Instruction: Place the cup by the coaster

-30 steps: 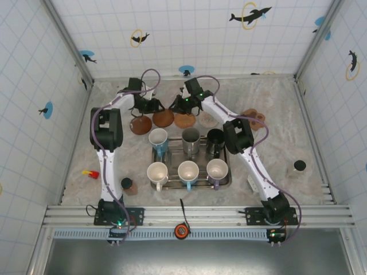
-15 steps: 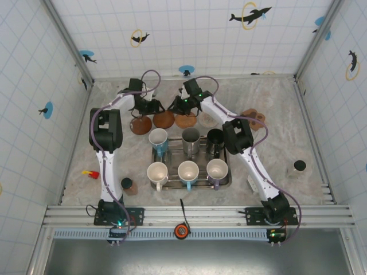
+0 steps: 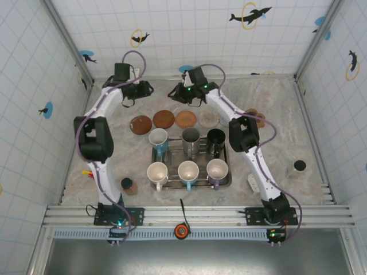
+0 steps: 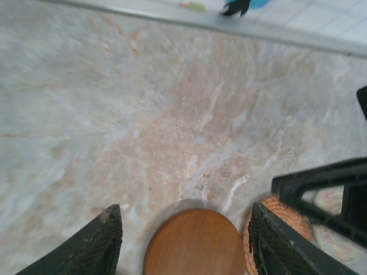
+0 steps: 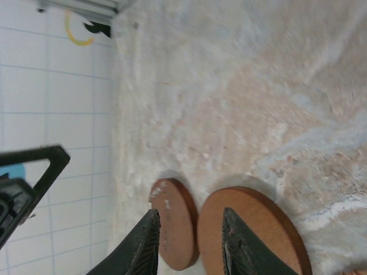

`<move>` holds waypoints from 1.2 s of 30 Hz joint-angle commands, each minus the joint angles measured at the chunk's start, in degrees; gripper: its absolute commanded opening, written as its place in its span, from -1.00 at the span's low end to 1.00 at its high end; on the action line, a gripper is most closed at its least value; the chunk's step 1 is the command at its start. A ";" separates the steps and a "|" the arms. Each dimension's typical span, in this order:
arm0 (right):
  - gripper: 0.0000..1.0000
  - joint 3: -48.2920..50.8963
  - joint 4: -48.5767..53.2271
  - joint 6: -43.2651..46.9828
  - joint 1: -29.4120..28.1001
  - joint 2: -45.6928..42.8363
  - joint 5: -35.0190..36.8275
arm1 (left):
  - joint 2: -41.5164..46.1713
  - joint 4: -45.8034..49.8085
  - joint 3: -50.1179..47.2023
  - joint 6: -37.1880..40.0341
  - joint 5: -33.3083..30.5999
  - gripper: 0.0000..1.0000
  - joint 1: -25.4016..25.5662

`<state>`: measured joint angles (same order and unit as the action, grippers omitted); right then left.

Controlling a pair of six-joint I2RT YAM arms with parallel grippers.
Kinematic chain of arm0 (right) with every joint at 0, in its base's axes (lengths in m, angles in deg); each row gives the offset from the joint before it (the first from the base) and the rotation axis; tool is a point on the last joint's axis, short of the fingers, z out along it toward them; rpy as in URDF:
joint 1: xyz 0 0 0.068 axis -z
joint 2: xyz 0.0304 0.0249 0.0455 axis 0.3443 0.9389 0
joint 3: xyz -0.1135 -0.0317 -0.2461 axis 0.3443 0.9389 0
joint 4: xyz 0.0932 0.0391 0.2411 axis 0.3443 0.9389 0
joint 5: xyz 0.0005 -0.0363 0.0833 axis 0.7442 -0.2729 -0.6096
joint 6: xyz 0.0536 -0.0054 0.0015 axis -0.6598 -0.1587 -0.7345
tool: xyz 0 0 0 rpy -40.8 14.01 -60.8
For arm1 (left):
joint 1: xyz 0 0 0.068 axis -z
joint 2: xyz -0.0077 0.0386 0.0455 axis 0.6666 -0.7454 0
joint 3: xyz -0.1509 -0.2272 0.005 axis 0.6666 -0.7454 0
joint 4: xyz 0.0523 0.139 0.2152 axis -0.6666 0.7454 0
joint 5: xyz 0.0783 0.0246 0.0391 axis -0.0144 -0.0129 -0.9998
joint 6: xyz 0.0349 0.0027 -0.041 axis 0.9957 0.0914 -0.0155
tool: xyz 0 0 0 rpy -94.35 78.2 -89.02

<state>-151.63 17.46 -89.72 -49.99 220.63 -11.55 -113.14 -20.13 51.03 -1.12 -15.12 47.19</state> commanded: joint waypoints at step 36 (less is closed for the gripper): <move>-0.11 69.55 -18.64 7.18 10.86 -57.24 12.37 | 23.87 -14.40 -45.05 -16.48 -4.16 0.50 -8.20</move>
<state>-83.26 1.15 -82.12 -39.19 164.68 -0.25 -87.94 -32.76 6.20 -16.53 -20.65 39.43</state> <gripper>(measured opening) 0.447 0.748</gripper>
